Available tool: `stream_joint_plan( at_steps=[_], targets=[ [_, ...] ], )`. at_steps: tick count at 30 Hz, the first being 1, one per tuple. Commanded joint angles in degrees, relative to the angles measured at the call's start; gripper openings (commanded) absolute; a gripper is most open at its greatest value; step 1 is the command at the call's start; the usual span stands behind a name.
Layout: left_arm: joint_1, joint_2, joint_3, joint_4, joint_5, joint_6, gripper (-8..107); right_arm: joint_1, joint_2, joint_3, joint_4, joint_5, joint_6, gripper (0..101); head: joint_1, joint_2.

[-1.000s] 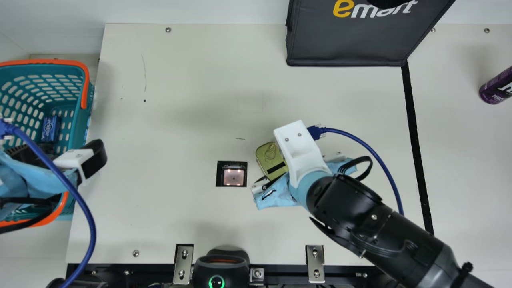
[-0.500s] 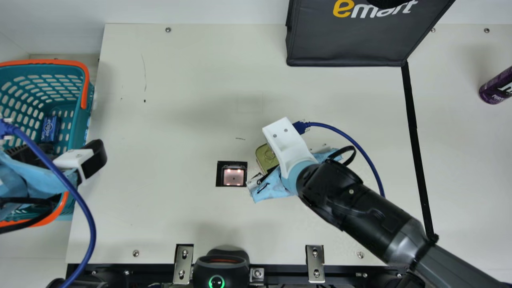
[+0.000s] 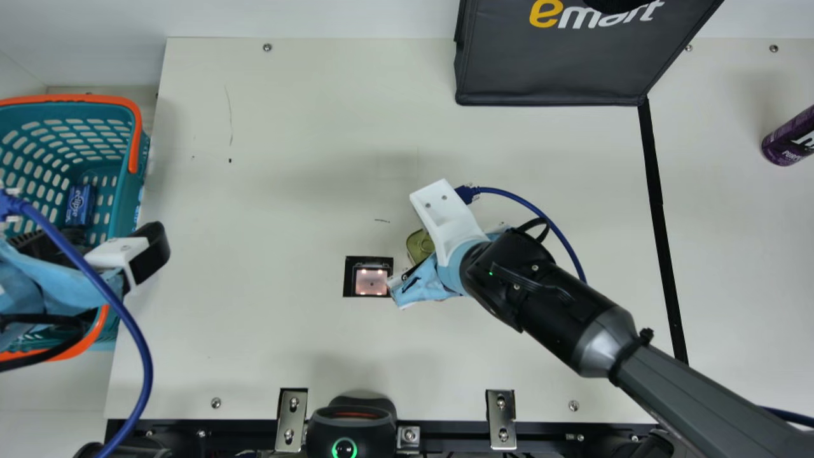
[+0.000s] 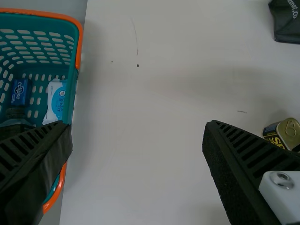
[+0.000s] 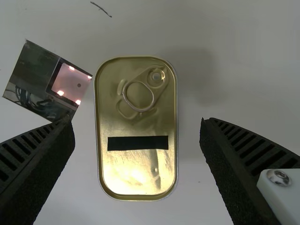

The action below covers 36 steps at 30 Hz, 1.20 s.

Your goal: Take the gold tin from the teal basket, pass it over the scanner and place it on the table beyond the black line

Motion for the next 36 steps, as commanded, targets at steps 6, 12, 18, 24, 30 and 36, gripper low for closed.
stream_joint_plan(
  at_steps=[6, 12, 18, 24, 30, 36],
  targets=[
    [0.0, 0.0, 0.0, 0.0, 0.0, 0.0, 90, 0.52, 2.36, -0.35, 0.07, -1.19, 0.13, 95, -1.66, 0.0],
    [0.0, 0.0, 0.0, 0.0, 0.0, 0.0, 90, 0.76, 3.81, -0.68, -0.67, -1.57, 0.83, 95, -1.66, 0.0],
    [0.0, 0.0, 0.0, 0.0, 0.0, 0.0, 90, 1.03, 4.57, -1.22, -2.06, -1.11, 1.99, 62, -1.66, 0.0],
    [0.0, 0.0, 0.0, 0.0, 0.0, 0.0, 90, 1.78, 4.28, -2.3, -3.28, 0.6, 3.13, 22, -1.66, 0.0],
    [0.0, 0.0, 0.0, 0.0, 0.0, 0.0, 90, 2.93, 3.17, -4.57, -4.44, 3.65, 3.97, 0, -1.66, 0.0],
    [0.0, 0.0, 0.0, 0.0, 0.0, 0.0, 90, 3.81, 1.83, -8.25, -4.1, 7.99, 3.48, 0, -1.66, 0.0]
  ],
)
